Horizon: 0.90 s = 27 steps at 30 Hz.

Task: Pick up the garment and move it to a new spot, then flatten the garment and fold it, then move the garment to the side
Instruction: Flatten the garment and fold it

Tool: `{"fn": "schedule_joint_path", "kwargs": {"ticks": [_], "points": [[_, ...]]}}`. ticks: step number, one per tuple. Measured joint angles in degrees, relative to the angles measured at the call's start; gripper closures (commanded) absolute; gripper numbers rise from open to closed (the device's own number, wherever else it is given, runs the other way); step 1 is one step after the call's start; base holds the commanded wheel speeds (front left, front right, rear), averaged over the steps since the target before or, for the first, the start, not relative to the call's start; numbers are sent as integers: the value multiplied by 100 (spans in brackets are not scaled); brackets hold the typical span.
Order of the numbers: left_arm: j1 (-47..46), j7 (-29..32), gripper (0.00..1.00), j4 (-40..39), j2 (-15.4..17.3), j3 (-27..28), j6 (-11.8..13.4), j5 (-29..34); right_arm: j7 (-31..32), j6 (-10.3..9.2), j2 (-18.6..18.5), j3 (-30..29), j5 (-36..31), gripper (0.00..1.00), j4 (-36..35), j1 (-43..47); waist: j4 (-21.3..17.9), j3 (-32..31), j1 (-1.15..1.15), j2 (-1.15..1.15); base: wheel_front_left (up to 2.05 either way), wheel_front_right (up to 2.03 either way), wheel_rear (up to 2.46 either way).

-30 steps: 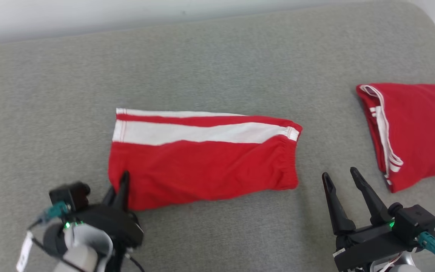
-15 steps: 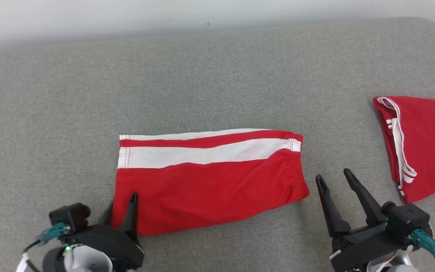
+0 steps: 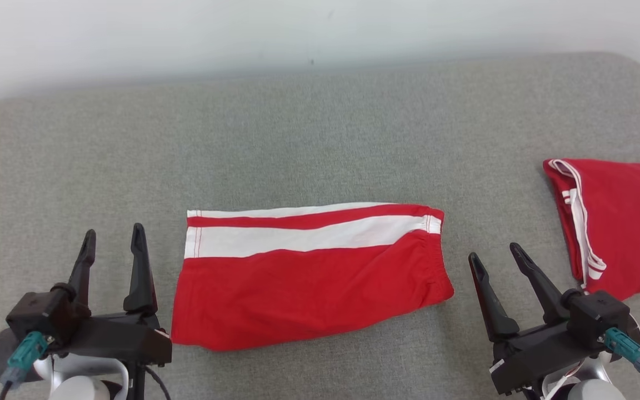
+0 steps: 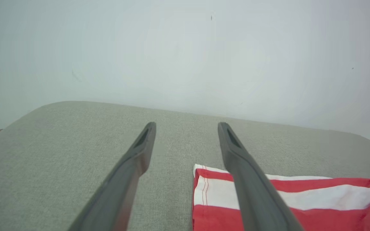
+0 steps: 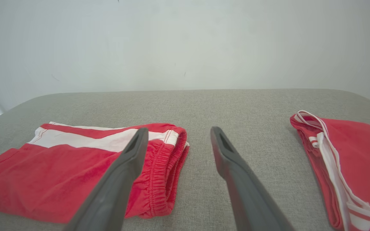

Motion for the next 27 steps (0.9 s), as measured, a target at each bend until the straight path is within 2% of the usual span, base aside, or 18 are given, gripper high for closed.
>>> {"fn": "schedule_joint_path", "kwargs": {"ticks": [4, 15, 27], "points": [[155, -51, 0, 19, 96, -55, 92, 192, -4, 0, 16, -25, -48, 0, 103, 8, 16, -169, 0, 0, 0, 0, 0], [527, 43, 0, 180, 131, -246, 86, 182, 101, 0, 52, -122, -100, 0, 199, 215, 99, -424, 0, 0, 0, 0, 0], [188, 89, 0, 249, -83, -608, -64, 300, 354, 0, -182, -241, 135, 0, 542, 138, 582, -292, 1, 1, 0, 0, 0]]}}
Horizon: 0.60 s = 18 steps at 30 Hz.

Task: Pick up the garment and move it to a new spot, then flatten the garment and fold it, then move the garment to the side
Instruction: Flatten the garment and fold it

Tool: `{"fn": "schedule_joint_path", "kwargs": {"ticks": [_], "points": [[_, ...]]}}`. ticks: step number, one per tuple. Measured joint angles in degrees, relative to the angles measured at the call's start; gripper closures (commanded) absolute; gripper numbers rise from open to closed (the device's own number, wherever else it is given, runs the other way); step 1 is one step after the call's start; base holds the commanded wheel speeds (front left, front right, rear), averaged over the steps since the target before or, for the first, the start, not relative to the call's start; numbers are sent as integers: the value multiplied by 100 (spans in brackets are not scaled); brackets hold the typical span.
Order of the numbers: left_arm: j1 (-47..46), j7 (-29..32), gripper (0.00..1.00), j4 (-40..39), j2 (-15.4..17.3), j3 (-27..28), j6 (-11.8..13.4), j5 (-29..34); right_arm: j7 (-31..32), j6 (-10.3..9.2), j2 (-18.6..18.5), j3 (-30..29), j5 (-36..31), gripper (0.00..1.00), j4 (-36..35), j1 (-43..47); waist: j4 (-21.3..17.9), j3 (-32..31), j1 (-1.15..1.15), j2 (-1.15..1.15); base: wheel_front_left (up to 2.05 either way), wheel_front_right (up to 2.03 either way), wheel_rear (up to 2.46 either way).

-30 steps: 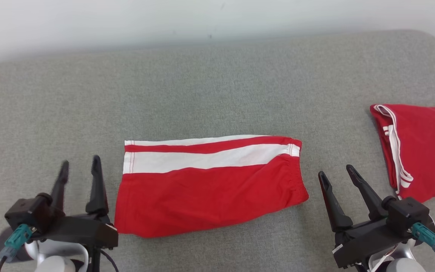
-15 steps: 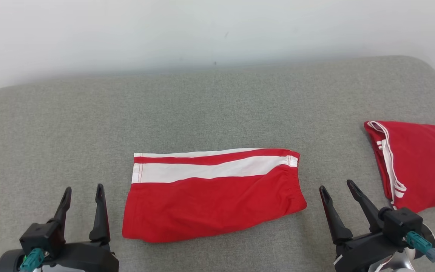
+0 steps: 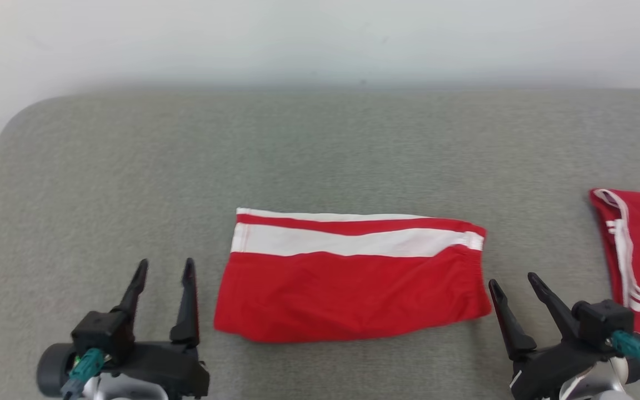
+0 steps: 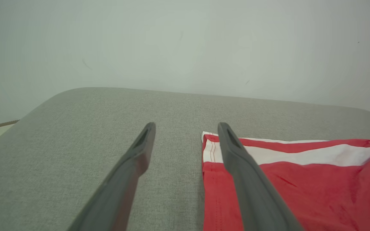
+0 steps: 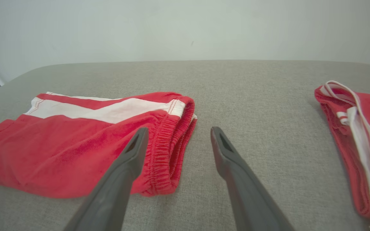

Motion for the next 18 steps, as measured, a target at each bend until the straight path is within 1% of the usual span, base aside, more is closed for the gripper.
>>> {"fn": "schedule_joint_path", "kwargs": {"ticks": [7, 14, 17, 18], "points": [[-202, -73, 0, 177, -274, -168, -99, 13, 101, 0, -261, 182, 332, 0, 701, -378, 394, 232, 0, 0, 0, 0, 0], [-356, -147, 0, 348, -398, -198, -191, 21, 102, 0, -385, 331, 582, 0, 1446, -781, 636, 533, 0, 0, 0, 0, 0], [-394, -185, 0, 389, -424, -193, -196, 27, 56, 0, -415, 410, 706, 0, 1636, -914, 683, 637, 0, -1, 0, 0, 0], [-409, -187, 0, 401, -430, -191, -196, 29, 53, 0, -427, 437, 735, 38, 1682, -958, 690, 663, 0, 0, 0, 0, 0]]}}
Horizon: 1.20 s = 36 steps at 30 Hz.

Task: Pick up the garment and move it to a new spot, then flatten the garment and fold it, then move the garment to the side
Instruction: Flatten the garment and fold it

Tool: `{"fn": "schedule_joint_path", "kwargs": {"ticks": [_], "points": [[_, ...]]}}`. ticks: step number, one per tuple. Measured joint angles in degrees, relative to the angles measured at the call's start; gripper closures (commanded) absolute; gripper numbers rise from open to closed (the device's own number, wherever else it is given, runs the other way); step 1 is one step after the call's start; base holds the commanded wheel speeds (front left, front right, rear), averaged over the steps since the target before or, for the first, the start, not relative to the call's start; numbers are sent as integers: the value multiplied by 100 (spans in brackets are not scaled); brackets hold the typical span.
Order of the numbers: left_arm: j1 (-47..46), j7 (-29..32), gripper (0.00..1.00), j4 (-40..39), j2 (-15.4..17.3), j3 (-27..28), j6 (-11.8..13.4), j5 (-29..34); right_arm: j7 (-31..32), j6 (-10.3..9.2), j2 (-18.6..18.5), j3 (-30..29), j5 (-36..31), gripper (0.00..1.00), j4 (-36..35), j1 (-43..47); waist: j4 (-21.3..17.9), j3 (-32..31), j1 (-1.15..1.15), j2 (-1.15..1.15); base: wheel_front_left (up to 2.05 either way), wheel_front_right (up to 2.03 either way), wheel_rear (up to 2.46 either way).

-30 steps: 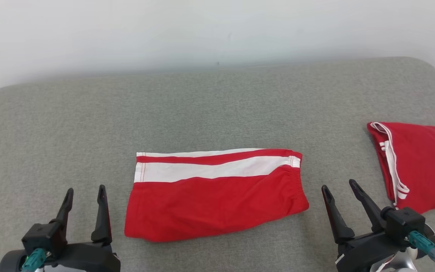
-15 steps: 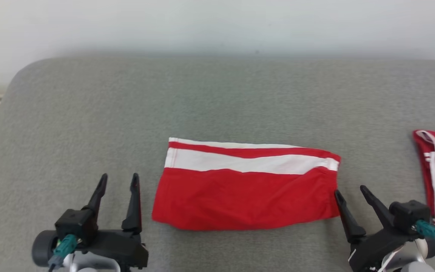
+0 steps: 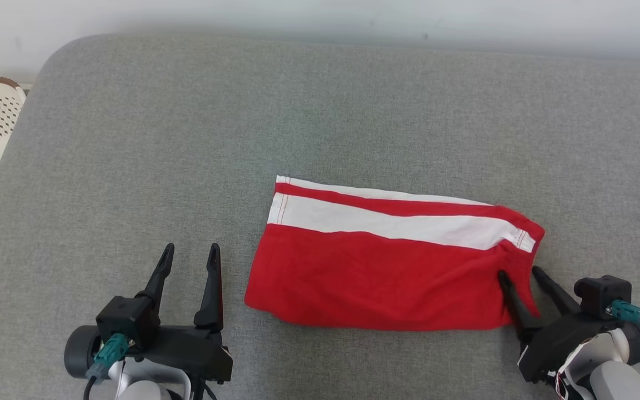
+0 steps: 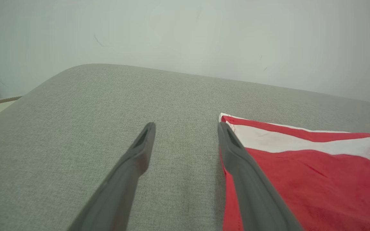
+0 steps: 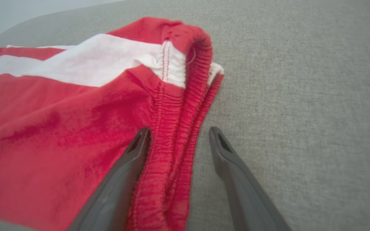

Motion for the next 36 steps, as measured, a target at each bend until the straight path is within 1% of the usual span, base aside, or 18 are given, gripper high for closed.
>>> {"fn": "schedule_joint_path", "kwargs": {"ticks": [1, 2, 3, 9, 16, 19, 23, 26, 29, 31, 33, 36], "points": [[-10, -7, 0, 10, -7, 2, -1, 0, -29, 0, -16, 21, 23, 55, 27, -33, 4, 21, 0, 0, 0, 0, 0], [-21, -9, 0, 24, -11, 5, -3, 0, -46, 0, -29, 62, 79, 88, 64, -59, 1, 38, 0, 0, 0, 0, 0], [-24, -16, 0, 38, -19, 10, -8, 0, -47, 0, -33, 94, 149, 100, 90, -81, -10, 47, 0, 0, 0, 0, 0], [-32, -42, 0, 82, -30, 35, -3, 9, -196, 9, -60, 127, 350, 100, 85, -127, -135, 57, 0, 0, 0, 0, 0], [-55, -49, 0, 69, -3, 77, 3, 10, -265, 7, -346, -382, 444, 100, 30, 148, -314, 44, 0, 0, 0, 0, 0], [-57, -52, 0, 53, 9, 98, 8, 9, -249, 5, -374, -375, 443, 100, -64, 178, -402, 49, 0, 0, 0, 0, 0], [-57, -54, 0, 47, 55, 134, 48, 8, -201, 1, -323, -151, 443, 100, -543, 174, -531, 46, 0, 0, 0, 0, 0], [-56, -53, 0, 21, 82, 152, 49, 0, -71, 1, -234, 83, 455, 100, -1303, 191, -628, 29, 0, 0, 0, 0, 0], [-58, -46, 0, 16, 114, 156, 56, -8, 196, 0, -98, 355, 508, 100, -2089, 247, -717, 16, 0, 0, 0, 0, 0], [-65, -20, 0, 18, 104, 133, 55, -8, 388, 0, -29, 578, 508, 100, -2449, 252, -750, 7, 0, 0, 0, 0, 0], [-83, -13, 0, 18, 93, 115, 55, -8, 502, 0, 101, 822, 583, 100, -2657, 224, -757, 4, 0, 0, 0, 0, 0], [-155, 3, 0, 23, 81, 76, 47, -8, 589, 0, 218, 1220, 542, 100, -2609, 16, -715, 18, 0, 0, 0, 0, 0]]}}
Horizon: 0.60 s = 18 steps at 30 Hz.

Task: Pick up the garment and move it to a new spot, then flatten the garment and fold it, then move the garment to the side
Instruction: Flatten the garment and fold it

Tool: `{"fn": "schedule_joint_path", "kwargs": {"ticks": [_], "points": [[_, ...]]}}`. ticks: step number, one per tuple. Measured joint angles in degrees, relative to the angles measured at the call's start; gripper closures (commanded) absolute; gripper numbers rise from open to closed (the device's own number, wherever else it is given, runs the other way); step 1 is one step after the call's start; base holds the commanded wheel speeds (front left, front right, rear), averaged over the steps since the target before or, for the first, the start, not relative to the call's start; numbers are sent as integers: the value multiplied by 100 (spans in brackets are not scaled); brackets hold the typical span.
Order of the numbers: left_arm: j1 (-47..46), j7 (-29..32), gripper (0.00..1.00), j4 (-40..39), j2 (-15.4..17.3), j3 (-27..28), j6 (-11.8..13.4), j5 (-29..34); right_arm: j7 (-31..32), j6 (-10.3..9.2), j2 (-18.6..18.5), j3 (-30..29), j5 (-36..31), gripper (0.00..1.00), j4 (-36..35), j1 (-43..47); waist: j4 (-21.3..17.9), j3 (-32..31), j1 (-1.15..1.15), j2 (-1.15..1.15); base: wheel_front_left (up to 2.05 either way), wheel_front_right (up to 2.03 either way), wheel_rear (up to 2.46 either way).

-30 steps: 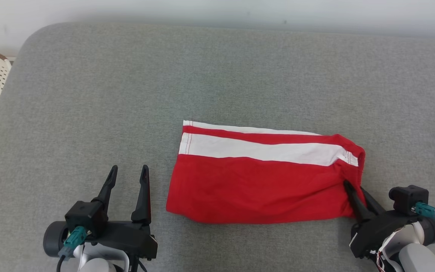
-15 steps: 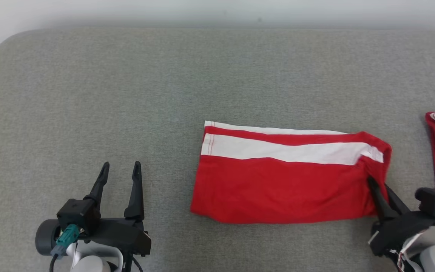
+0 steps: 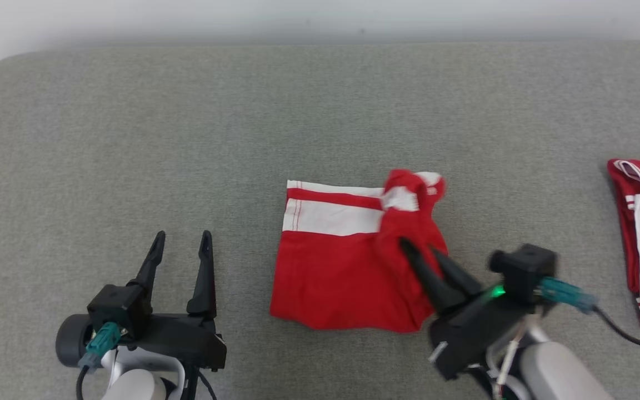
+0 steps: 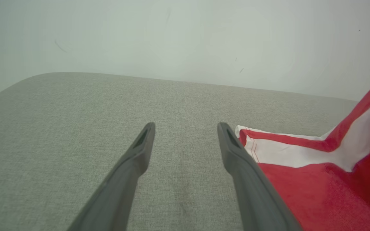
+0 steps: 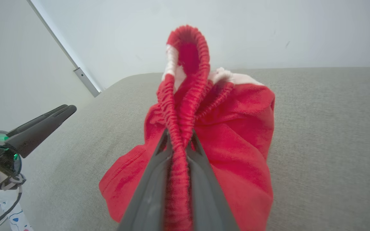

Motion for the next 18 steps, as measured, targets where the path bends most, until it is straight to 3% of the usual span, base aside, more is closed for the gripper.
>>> {"fn": "schedule_joint_path", "kwargs": {"ticks": [14, 18], "points": [[-315, -2, 0, 225, -342, -279, -199, 3, -366, 0, 458, 980, 512, 100, 2169, -1368, 600, 209, 0, 0, 0, 0, 0], [-338, -19, 0, 255, -356, -283, -199, 12, -544, 0, 531, 1239, 762, 0, 2412, -1556, 647, 275, 0, 0, 0, 0, 0]]}}
